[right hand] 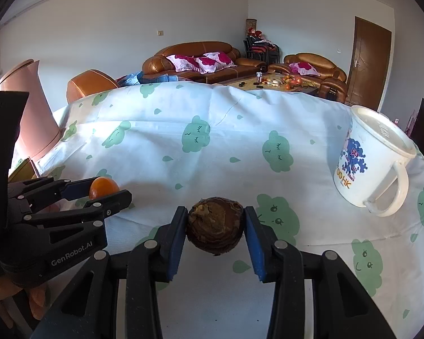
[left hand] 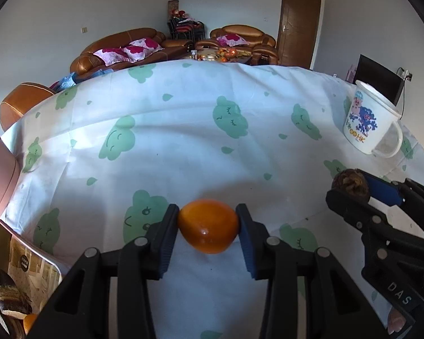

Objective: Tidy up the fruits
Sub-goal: 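Lift the dark brown fruit with the right tool while the left tool lifts the orange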

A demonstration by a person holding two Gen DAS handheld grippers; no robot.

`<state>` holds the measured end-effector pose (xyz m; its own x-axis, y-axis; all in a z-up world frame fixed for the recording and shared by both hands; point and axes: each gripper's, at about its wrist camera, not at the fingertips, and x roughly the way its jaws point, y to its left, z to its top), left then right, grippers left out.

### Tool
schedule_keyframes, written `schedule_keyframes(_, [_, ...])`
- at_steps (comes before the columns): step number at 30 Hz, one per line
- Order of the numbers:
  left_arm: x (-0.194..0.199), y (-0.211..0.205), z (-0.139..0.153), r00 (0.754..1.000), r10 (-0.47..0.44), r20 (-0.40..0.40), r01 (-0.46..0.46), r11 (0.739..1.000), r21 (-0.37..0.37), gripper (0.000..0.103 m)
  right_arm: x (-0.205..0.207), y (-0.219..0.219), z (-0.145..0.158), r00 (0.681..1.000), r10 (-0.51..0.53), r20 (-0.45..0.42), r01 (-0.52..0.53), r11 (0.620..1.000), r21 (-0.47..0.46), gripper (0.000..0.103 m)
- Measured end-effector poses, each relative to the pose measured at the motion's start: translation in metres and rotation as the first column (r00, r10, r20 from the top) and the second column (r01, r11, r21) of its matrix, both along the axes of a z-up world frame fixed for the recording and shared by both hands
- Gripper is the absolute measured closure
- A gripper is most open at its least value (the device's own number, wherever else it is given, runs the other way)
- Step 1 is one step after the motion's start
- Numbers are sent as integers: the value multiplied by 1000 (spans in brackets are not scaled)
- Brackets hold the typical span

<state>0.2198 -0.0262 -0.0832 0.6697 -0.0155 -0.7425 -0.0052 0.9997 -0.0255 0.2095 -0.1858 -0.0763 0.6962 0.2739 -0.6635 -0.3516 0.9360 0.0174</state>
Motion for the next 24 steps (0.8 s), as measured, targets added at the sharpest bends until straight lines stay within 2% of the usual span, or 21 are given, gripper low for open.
schedule_keyframes(11, [-21,-2,16,994,0,105,-1,1000,18,60,-11,3,8,997,9,76,-9,1000,-7,61])
schedule_keyframes(24, [-36,-6,24,983,-10,182,5,1000,28,60,-24,1,16,988,12,152,-14,1000,8,61])
